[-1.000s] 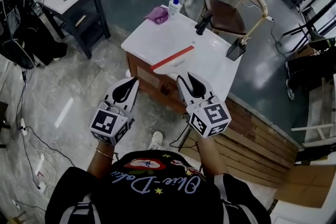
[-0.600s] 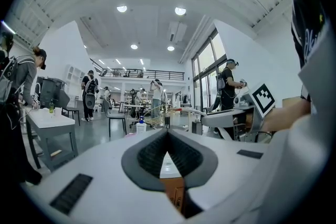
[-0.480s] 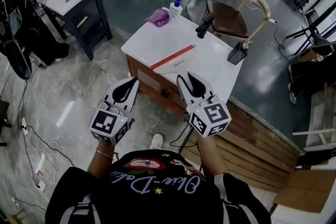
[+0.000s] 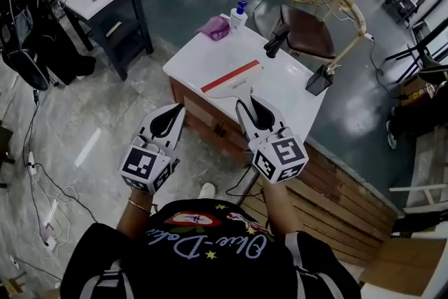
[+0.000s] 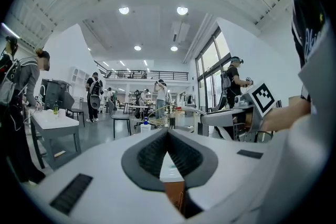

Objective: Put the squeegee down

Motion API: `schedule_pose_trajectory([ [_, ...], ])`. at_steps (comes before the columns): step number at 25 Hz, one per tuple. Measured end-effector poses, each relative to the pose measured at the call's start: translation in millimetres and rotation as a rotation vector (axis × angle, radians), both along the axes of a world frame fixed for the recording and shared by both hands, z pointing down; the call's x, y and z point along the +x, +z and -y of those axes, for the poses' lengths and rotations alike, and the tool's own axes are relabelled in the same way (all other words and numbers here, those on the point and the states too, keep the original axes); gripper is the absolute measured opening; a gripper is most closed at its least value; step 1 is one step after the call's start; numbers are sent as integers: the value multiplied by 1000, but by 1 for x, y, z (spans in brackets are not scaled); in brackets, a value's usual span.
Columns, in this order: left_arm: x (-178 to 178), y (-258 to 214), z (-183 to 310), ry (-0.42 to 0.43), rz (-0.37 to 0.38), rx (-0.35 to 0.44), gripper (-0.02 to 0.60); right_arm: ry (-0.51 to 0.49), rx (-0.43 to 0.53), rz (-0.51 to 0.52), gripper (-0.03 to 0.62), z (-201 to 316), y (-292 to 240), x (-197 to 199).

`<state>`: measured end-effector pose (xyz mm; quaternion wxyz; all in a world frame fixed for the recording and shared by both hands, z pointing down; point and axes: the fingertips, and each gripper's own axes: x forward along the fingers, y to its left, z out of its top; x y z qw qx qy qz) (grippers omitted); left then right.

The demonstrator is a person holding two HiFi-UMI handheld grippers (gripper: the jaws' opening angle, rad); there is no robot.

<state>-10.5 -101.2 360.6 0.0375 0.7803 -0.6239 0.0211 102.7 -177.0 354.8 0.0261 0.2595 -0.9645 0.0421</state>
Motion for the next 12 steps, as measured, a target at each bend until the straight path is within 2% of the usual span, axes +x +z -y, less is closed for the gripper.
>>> schedule_pose_trajectory([
  [12, -2, 1, 10, -45, 10, -1, -3, -46, -4, 11, 90, 16, 3, -6],
])
